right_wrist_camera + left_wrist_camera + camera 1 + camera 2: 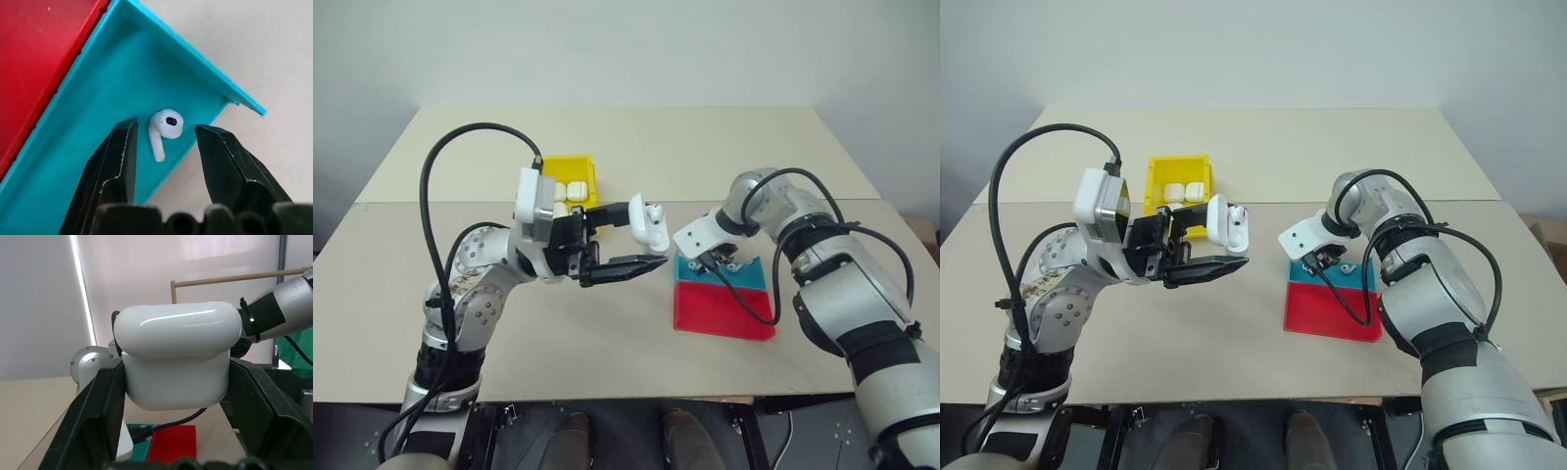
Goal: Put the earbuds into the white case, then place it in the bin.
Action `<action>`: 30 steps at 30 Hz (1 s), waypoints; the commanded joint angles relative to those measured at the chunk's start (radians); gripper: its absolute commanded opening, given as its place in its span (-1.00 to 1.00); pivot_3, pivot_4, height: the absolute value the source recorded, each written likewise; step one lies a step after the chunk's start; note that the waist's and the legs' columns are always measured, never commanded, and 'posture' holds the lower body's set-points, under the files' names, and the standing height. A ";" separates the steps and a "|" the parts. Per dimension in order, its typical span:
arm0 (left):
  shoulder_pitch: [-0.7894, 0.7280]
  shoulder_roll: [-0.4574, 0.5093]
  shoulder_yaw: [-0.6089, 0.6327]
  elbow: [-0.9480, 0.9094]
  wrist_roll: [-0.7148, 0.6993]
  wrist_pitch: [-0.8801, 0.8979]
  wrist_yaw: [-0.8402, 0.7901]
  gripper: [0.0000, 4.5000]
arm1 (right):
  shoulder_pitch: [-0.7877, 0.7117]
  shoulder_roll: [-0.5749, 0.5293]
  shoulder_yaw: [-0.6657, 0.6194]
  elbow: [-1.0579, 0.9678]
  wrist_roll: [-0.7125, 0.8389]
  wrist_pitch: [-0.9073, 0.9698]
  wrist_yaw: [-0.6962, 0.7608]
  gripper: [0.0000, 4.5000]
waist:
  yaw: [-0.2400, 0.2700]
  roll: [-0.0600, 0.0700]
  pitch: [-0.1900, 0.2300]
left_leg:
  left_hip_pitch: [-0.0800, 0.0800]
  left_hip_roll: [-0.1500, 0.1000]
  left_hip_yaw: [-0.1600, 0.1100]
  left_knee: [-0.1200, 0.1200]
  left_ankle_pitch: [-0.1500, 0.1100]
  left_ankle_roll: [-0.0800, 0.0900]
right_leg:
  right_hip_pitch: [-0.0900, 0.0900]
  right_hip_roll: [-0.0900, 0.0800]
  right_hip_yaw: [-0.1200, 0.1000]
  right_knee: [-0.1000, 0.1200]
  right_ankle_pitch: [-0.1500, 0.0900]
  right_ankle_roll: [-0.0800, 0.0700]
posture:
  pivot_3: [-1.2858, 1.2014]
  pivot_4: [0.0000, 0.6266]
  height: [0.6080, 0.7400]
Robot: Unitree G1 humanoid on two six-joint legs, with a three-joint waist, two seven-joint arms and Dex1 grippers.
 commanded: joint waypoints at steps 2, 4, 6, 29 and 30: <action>0.002 0.008 0.021 -0.044 -0.029 -0.001 0.011 0.24 | -0.024 0.009 -0.008 0.009 -0.025 -0.016 -0.020 0.01 | 0.000 0.000 0.000 | 0.000 0.000 0.000 0.000 0.000 0.000 | 0.000 0.000 0.000 0.000 0.000 0.000 | 0.03 -0.52 1.00; 0.004 0.010 0.021 -0.048 -0.032 0.000 0.013 0.24 | -0.022 0.013 -0.006 0.009 -0.035 -0.018 -0.022 0.01 | 0.000 0.000 0.000 | 0.001 0.000 0.000 0.000 0.000 0.000 | 0.001 0.000 0.000 0.000 0.000 0.000 | 0.03 -0.52 1.00; 0.006 0.014 0.021 -0.051 -0.035 0.000 0.013 0.24 | -0.018 0.018 -0.006 0.011 -0.039 -0.018 -0.018 0.01 | 0.000 0.000 0.000 | 0.002 0.000 0.000 0.000 0.000 0.000 | 0.002 0.000 0.000 0.000 0.000 0.000 | 0.03 -0.52 1.00; 0.001 0.043 0.019 -0.018 -0.061 -0.002 -0.023 0.24 | 0.044 -0.104 -0.196 -0.244 0.139 0.147 0.113 -0.72 | 0.004 0.001 0.000 | 0.003 0.000 0.000 -0.002 0.000 0.000 | 0.001 0.000 0.001 0.000 0.000 0.000 | 0.03 -0.52 1.00; -0.005 0.038 0.016 -0.010 -0.058 -0.005 -0.025 0.24 | 0.080 -0.133 -0.227 -0.352 0.180 0.210 0.143 -0.72 | 0.005 0.001 0.000 | 0.002 0.000 0.000 -0.002 0.000 0.000 | 0.001 0.000 0.001 0.000 0.000 0.000 | 0.03 -0.52 1.00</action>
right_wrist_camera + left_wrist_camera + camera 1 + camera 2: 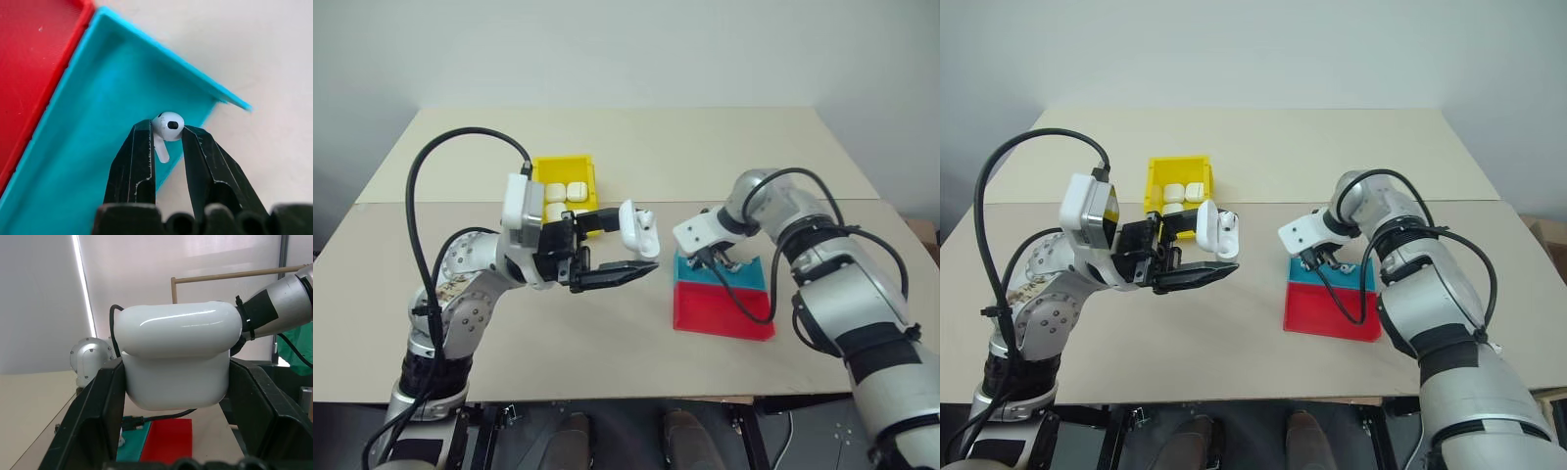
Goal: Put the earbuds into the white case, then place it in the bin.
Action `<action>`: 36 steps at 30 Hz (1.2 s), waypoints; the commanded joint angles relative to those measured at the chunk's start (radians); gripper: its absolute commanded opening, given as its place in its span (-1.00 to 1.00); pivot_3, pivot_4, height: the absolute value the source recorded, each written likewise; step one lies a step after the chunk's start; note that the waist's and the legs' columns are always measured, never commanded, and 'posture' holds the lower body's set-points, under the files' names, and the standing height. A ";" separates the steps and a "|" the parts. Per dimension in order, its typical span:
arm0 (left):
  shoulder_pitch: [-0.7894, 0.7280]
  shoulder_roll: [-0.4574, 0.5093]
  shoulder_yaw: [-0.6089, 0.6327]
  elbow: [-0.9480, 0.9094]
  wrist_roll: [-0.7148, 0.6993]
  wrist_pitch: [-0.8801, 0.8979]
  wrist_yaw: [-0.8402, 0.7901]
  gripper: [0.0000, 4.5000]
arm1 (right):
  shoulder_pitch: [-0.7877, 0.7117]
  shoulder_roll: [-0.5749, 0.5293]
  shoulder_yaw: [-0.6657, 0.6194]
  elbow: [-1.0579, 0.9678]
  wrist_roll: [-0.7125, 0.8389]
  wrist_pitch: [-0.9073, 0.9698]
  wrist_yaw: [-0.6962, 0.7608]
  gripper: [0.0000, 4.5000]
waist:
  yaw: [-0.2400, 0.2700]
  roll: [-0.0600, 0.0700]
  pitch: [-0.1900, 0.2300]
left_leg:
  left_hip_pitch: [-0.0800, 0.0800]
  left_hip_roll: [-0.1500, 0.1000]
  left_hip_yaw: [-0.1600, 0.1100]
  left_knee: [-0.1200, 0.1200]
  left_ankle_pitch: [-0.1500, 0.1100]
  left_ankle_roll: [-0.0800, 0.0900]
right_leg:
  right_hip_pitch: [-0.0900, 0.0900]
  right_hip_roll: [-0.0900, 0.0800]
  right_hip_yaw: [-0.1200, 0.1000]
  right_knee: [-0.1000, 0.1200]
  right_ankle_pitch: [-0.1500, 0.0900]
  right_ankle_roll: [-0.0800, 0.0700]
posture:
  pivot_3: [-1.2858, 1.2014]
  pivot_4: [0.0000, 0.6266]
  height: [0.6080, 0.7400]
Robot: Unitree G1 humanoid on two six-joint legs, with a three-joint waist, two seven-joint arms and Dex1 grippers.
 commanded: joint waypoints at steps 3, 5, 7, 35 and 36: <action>-0.053 -0.034 -0.010 0.041 -0.003 -0.023 -0.021 0.24 | 0.200 -0.164 -0.227 -0.632 0.259 0.388 0.108 -0.72 | 0.012 0.000 0.000 | 0.000 0.000 -0.001 0.000 0.000 0.000 | 0.000 0.000 -0.001 0.000 0.000 0.000 | 0.03 -0.52 1.00; -0.063 -0.044 -0.014 0.052 0.000 -0.028 -0.029 0.24 | 0.292 -0.206 -0.307 -0.838 0.338 0.586 0.089 -0.72 | 0.020 0.000 0.000 | -0.001 0.000 -0.001 0.001 0.000 0.000 | 0.000 0.000 -0.001 0.000 0.000 0.000 | 0.03 -0.52 1.00; -0.072 -0.051 -0.020 0.066 0.007 -0.033 -0.042 0.24 | 0.381 -0.195 -0.481 -1.021 0.527 0.861 0.000 -0.72 | 0.023 0.000 0.000 | -0.002 0.000 -0.001 0.001 0.000 0.000 | 0.000 0.000 -0.001 0.000 0.000 0.000 | 0.03 -0.52 1.00; -0.179 -0.115 -0.073 0.192 0.039 0.015 -0.101 0.24 | 0.703 -0.045 -0.854 -1.715 1.768 1.562 -0.958 -0.72 | 0.023 0.000 0.000 | -0.004 0.000 -0.001 0.002 0.000 0.001 | 0.000 0.001 -0.001 -0.002 0.000 0.001 | 0.03 -0.52 1.00; -0.178 -0.114 -0.072 0.191 0.039 0.015 -0.101 0.24 | 0.707 -0.055 -0.838 -1.716 1.762 1.551 -0.955 -0.72 | 0.023 0.000 0.000 | -0.004 0.000 -0.001 0.003 0.000 0.001 | 0.000 0.001 -0.001 -0.002 0.000 0.001 | 0.03 -0.52 1.00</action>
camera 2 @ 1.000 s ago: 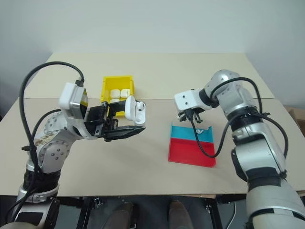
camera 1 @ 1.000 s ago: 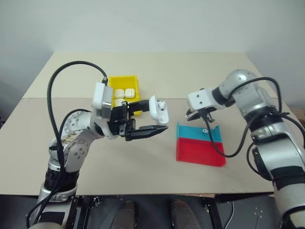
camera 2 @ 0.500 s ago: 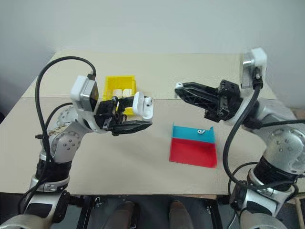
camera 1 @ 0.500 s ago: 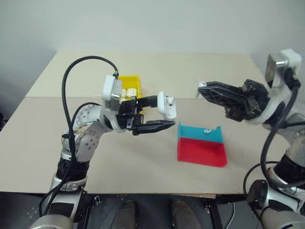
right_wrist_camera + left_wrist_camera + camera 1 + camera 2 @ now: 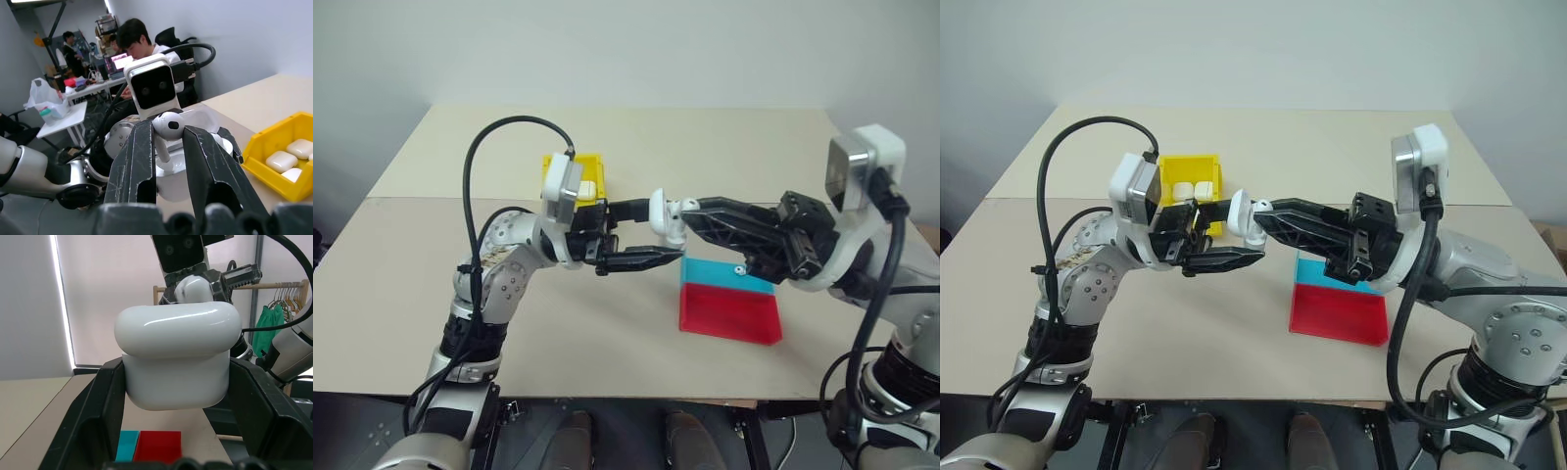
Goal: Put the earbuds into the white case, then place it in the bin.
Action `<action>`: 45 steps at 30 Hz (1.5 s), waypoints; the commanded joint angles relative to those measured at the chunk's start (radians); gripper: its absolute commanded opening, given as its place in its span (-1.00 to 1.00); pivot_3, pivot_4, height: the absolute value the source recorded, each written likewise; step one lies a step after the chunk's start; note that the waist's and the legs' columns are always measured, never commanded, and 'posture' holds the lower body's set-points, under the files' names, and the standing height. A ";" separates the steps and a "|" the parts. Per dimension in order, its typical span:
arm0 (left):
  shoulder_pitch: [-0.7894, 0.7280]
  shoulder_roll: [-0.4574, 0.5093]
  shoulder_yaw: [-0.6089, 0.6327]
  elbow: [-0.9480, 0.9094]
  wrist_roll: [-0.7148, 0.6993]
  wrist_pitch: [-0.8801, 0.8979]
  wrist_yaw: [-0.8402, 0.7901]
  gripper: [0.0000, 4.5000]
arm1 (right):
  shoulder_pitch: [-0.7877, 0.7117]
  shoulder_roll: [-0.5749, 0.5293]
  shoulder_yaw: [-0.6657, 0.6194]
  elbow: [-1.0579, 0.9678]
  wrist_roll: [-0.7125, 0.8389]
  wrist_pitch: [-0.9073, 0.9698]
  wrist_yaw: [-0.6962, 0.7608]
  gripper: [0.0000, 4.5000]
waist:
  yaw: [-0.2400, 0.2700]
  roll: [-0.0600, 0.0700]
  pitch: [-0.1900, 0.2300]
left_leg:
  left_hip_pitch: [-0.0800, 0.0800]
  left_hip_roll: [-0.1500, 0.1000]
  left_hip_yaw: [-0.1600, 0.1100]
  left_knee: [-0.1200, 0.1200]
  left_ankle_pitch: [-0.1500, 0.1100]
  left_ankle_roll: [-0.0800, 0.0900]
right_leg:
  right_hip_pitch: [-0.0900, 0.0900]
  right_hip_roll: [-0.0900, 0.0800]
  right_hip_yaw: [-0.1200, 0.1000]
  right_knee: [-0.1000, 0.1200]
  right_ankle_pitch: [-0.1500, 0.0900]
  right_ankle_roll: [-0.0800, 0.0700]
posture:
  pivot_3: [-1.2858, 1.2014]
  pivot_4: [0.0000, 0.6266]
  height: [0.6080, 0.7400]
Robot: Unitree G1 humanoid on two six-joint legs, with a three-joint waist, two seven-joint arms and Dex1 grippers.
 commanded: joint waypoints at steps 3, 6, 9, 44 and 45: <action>-0.008 0.003 0.012 -0.034 -0.004 -0.005 0.000 0.24 | 0.022 -0.051 0.079 -0.035 -0.046 -0.100 0.013 -0.72 | -0.001 0.000 0.000 | 0.000 0.000 0.000 0.000 0.000 0.000 | 0.000 0.000 0.000 0.000 0.000 0.000 | 0.03 -0.52 1.00; -0.002 0.004 0.012 -0.045 -0.004 -0.007 0.004 0.24 | 0.036 -0.079 0.106 -0.035 -0.068 -0.138 0.030 -0.72 | 0.000 0.000 0.000 | 0.000 0.000 0.000 0.000 0.000 0.000 | 0.000 0.000 0.000 0.000 0.000 0.000 | 0.03 -0.52 1.00; 0.002 0.005 0.013 -0.052 -0.005 -0.008 0.008 0.24 | 0.047 -0.108 0.125 -0.035 -0.081 -0.166 0.053 -0.25 | 0.001 0.000 0.000 | -0.001 0.000 0.000 0.000 0.000 0.000 | 0.000 0.000 0.000 0.000 0.000 0.000 | 0.03 -0.52 1.00; 0.001 -0.058 -0.058 0.057 0.244 -0.131 0.124 0.24 | -0.450 -0.358 0.641 0.176 -0.674 -0.265 0.404 -0.98 | 0.012 0.000 0.000 | -0.004 0.000 0.001 0.002 0.000 0.001 | -0.002 -0.002 -0.001 -0.002 0.000 0.001 | 0.03 -0.52 1.00; 0.003 -0.055 -0.054 0.056 0.243 -0.133 0.123 0.24 | -0.441 -0.361 0.631 0.181 -0.682 -0.270 0.412 -0.98 | 0.012 0.000 0.000 | -0.004 0.000 0.001 0.002 0.000 0.001 | -0.002 -0.002 -0.001 -0.002 0.000 0.001 | 0.03 -0.52 1.00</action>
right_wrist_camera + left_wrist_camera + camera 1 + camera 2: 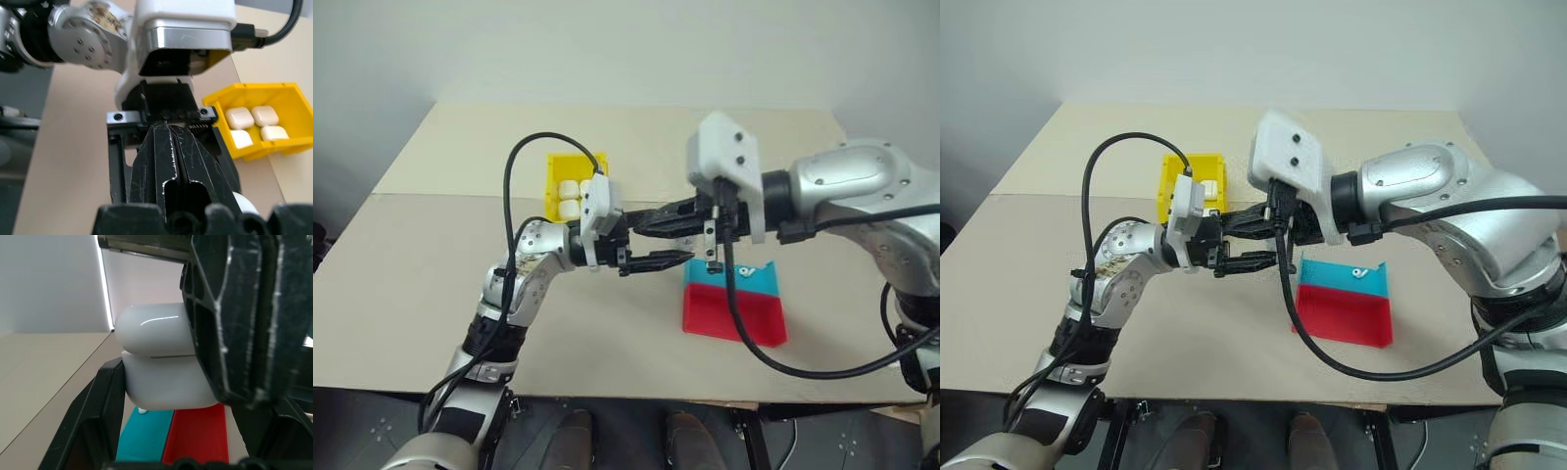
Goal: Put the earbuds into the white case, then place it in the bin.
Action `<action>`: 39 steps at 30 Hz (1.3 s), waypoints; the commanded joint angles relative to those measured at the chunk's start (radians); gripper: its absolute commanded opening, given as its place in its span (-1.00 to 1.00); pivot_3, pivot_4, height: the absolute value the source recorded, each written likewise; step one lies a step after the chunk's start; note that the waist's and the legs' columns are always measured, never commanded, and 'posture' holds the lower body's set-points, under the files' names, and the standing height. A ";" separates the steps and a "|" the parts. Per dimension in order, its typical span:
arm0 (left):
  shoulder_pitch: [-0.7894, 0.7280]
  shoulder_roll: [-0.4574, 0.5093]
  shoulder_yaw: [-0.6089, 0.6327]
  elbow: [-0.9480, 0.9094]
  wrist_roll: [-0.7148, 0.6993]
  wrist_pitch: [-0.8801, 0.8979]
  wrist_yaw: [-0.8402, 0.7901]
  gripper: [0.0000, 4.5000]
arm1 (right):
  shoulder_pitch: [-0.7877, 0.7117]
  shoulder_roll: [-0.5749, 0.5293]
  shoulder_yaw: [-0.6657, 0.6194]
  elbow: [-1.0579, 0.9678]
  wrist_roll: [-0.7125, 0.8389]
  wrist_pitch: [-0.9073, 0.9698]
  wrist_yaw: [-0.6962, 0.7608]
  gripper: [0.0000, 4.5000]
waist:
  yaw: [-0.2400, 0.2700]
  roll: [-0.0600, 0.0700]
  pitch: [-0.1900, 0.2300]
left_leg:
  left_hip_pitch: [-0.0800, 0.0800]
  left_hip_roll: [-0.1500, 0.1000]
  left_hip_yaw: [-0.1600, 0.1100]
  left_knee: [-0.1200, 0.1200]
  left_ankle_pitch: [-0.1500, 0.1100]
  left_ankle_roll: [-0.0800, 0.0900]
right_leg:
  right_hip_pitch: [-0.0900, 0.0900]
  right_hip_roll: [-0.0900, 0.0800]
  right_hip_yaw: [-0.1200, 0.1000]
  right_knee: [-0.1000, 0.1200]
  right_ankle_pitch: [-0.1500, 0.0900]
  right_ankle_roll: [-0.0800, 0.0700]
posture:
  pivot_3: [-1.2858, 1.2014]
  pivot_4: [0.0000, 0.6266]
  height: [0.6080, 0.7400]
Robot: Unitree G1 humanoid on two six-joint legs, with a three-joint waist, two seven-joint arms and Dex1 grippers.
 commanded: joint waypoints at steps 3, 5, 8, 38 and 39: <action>0.001 0.019 0.061 -0.038 -0.010 -0.041 0.016 0.24 | 0.080 -0.057 -0.117 0.025 -0.048 -0.043 0.051 -0.98 | -0.002 0.000 0.000 | 0.000 0.000 0.000 0.000 0.000 0.000 | 0.000 0.000 0.000 0.001 0.000 0.000 | 0.03 -0.52 1.00; 0.011 0.026 0.071 -0.049 -0.008 -0.044 0.026 0.24 | 0.109 -0.061 -0.153 0.025 -0.054 -0.044 0.045 -0.98 | -0.005 0.000 0.000 | 0.001 0.000 0.000 0.000 0.000 0.000 | 0.000 0.001 0.000 0.001 0.000 0.000 | 0.03 -0.52 1.00; 0.023 0.041 0.098 -0.064 0.017 -0.063 0.071 0.24 | 0.174 -0.004 -0.276 0.026 -0.025 -0.079 -0.014 -0.98 | -0.008 0.000 0.000 | 0.001 0.001 -0.001 0.000 0.000 0.000 | 0.000 0.001 0.000 0.001 0.000 0.000 | 0.03 -0.52 1.00; -0.223 -0.010 0.228 0.546 0.392 -0.188 0.706 0.99 | 0.519 0.249 -0.305 -0.188 -0.131 -0.126 -0.339 -1.00 | -0.009 0.000 0.000 | 0.001 -0.001 -0.001 -0.001 0.000 0.000 | 0.000 0.000 0.000 0.002 0.001 0.000 | 0.03 -0.52 1.00; -0.180 0.024 0.227 0.472 0.373 -0.161 0.653 0.99 | 0.530 0.247 -0.301 -0.186 -0.144 -0.138 -0.339 -1.00 | -0.013 0.000 0.000 | 0.001 -0.001 -0.001 -0.001 0.000 0.000 | 0.000 0.000 0.000 0.003 0.001 0.000 | 0.03 -0.52 1.00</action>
